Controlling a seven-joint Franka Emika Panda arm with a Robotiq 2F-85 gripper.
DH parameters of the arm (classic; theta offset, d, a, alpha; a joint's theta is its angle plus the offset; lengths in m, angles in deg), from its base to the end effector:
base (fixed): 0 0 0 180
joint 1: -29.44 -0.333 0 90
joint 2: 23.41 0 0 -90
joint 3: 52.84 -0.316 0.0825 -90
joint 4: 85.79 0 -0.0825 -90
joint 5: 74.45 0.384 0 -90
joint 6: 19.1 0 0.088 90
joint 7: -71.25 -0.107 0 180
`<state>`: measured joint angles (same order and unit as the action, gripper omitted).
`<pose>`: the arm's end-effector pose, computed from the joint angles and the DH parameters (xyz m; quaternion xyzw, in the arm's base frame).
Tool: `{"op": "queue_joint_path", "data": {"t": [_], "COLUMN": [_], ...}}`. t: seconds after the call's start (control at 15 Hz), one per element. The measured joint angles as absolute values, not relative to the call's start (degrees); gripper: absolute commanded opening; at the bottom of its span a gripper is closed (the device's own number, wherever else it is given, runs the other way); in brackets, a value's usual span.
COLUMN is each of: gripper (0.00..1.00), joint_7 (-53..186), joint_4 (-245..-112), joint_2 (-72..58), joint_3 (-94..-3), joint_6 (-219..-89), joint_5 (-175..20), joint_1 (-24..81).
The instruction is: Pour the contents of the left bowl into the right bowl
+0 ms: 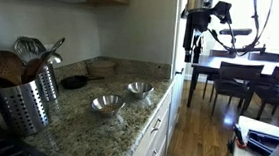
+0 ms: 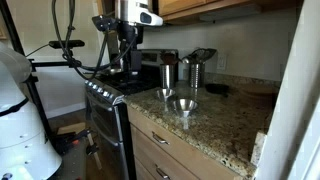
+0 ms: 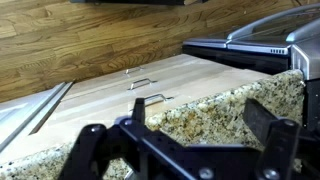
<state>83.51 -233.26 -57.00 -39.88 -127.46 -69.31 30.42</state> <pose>0.3481 -0.0802 0.4429 -0.9931 0.0093 0.0321 0.1128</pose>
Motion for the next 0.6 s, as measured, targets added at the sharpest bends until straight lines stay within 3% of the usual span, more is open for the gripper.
{"op": "queue_joint_path", "data": {"t": [0.6], "gripper": [1.00], "joint_7": [83.54], "joint_4": [-233.24], "joint_2": [-56.55], "joint_3": [-40.54], "joint_6": [-127.66], "joint_5": [-69.31], "joint_1": [30.49]}}
